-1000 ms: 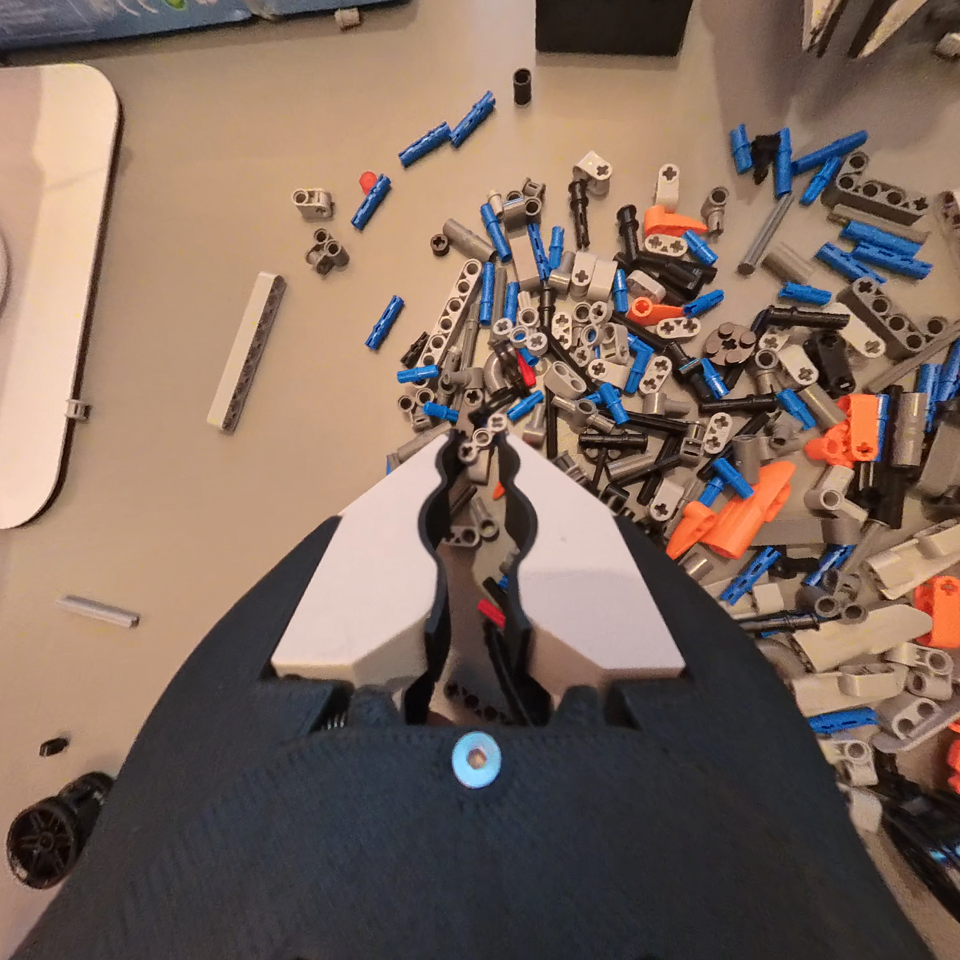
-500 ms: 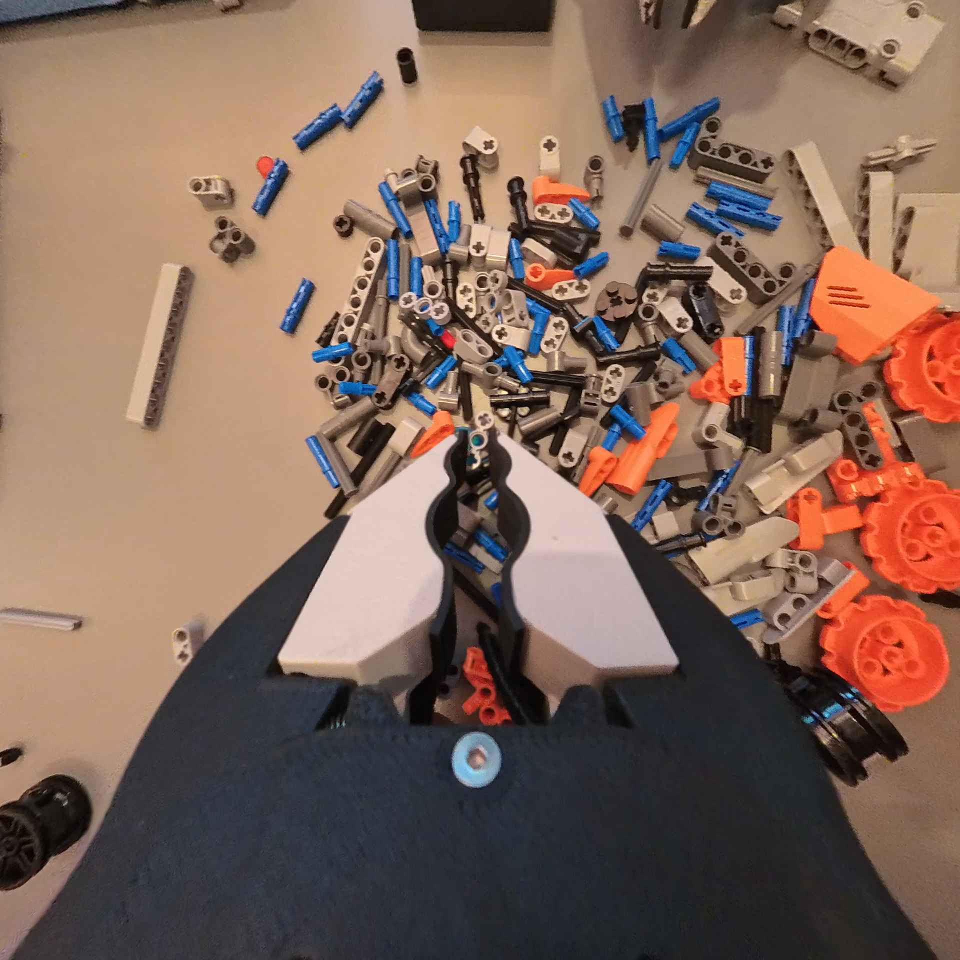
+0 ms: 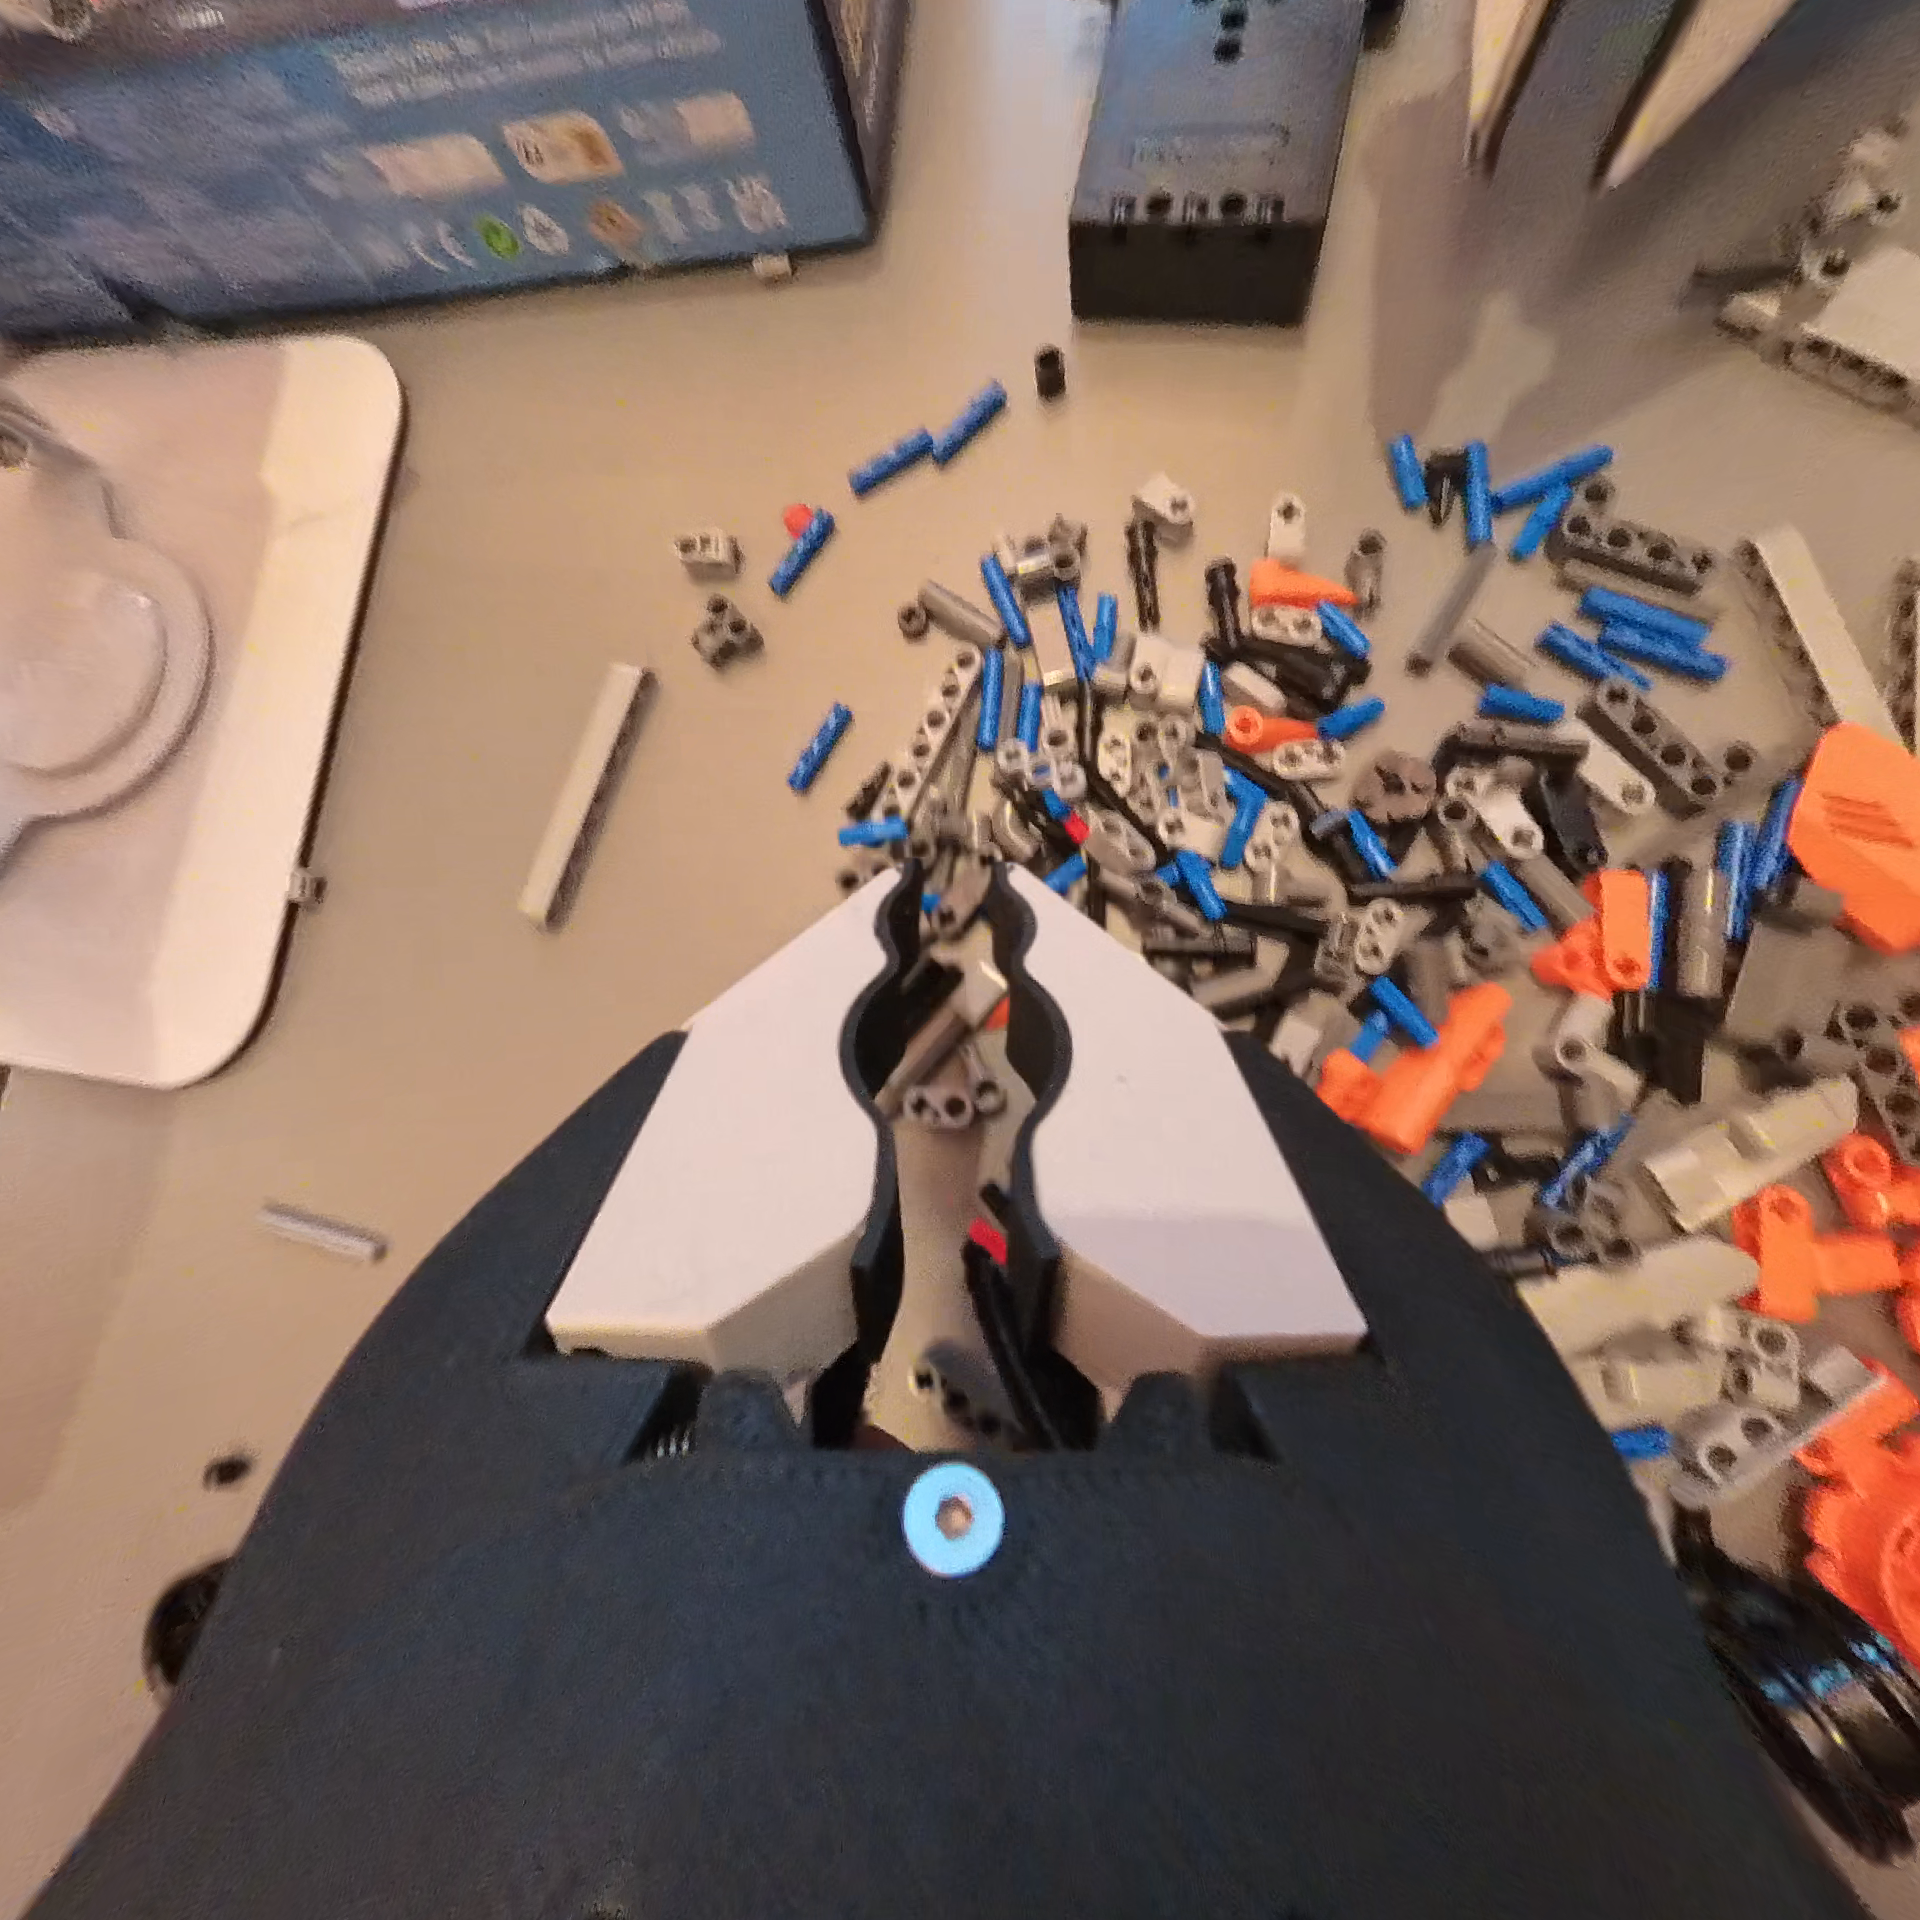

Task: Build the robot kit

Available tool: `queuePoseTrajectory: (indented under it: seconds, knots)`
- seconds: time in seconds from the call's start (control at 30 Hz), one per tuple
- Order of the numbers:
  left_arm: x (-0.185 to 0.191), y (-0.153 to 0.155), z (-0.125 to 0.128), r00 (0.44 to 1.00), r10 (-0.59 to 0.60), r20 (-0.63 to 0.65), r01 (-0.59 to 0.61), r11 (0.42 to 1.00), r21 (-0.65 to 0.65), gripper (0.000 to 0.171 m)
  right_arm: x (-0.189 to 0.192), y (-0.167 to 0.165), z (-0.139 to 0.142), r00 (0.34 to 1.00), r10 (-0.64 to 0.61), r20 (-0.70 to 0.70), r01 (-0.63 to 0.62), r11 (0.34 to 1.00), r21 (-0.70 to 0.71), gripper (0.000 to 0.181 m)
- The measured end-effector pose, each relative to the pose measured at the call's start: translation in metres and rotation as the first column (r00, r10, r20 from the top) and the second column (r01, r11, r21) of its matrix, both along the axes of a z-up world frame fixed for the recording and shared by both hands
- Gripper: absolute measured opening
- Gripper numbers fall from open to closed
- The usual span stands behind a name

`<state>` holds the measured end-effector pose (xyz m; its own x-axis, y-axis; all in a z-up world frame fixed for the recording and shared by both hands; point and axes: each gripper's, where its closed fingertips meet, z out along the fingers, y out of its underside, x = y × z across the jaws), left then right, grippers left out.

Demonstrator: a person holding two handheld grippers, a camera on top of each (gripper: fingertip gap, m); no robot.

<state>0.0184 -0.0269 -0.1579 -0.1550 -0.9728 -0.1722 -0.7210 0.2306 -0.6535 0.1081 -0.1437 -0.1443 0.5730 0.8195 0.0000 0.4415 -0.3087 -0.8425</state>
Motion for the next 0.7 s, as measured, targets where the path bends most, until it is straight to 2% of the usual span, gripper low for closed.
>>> queuePoseTrajectory:
  seconds: [0.03,0.13,0.3,0.37,0.7]
  knots:
    - [0.008,0.002,0.001,1.0,-0.01,-0.001,0.01,1.0,-0.005,0.009,0.0,0.0,-0.004,1.0,0.002,0.015,-0.002,1.0,-0.007,0.015]
    - [0.021,0.022,-0.002,0.996,-0.027,-0.089,0.037,0.993,0.111,0.005,-0.002,-0.001,-0.01,0.999,0.015,0.033,-0.014,1.0,-0.02,0.014]
    - [0.032,0.034,-0.015,0.967,-0.115,-0.228,0.148,0.98,0.13,0.003,-0.006,-0.004,-0.007,0.999,0.037,0.023,-0.037,0.999,-0.013,0.012]
    - [0.032,0.026,-0.021,0.952,-0.176,-0.251,0.201,0.976,0.08,0.003,-0.006,-0.005,-0.005,0.999,0.042,0.021,-0.042,0.999,-0.003,0.012]
    - [0.031,0.024,-0.038,0.92,-0.238,-0.31,0.26,0.965,0.031,0.006,-0.008,-0.007,0.002,0.998,0.054,0.014,-0.055,0.998,0.022,0.012]
